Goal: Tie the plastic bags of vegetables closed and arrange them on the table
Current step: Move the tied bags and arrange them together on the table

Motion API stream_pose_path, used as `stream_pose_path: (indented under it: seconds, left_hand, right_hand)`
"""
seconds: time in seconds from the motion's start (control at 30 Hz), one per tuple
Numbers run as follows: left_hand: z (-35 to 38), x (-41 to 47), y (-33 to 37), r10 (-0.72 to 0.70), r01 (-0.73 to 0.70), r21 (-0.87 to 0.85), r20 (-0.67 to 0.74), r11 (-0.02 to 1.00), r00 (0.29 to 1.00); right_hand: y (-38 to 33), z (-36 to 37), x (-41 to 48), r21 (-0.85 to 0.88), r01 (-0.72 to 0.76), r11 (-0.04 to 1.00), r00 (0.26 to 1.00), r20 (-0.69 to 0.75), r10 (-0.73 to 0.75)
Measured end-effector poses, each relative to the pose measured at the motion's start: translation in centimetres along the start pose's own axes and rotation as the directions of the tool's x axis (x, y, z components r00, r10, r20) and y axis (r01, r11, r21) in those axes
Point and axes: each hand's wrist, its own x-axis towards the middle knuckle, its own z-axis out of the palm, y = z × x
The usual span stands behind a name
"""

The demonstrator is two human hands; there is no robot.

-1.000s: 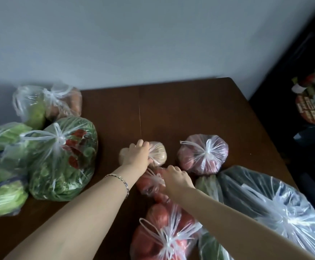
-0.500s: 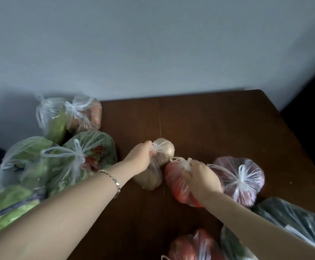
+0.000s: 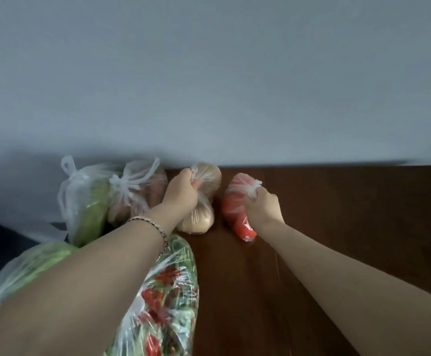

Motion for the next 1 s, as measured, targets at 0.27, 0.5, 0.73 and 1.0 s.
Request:
stream_pose_path:
  seconds: [0.27,0.5,0.73,1.0]
  left_hand:
    - [1.0,5.2,-3.3,-0.067,0.060,-0.065,-0.108,0.996,0.992]
    - [2.4,-0.4,-4.8,0.320,-0.311,0.445,0.057,0.840,0.946]
    - [2.3,-0.3,-6.0,0.103,-0.230,0.569,0.248,0.790,0.963]
    - [1.4,-6.8,-1.7,0.079,-0.231,0.556,0.283,0.798,0.956]
  right_hand:
    - [-2.3,4.6,3.4,0.082,0.188,0.979,0.982,-0.028,-0.186]
    - [-1.4,7.0,0.1,0.250,-0.277,0.928,0.923,-0.200,0.329]
    - [-1.6,8.1,-0.1,0.291,-0.314,0.904,0.949,0.080,0.304]
    - [0.8,2.7,-7.1,-0.035,-0.033,0.999,0.930,0.366,0.044]
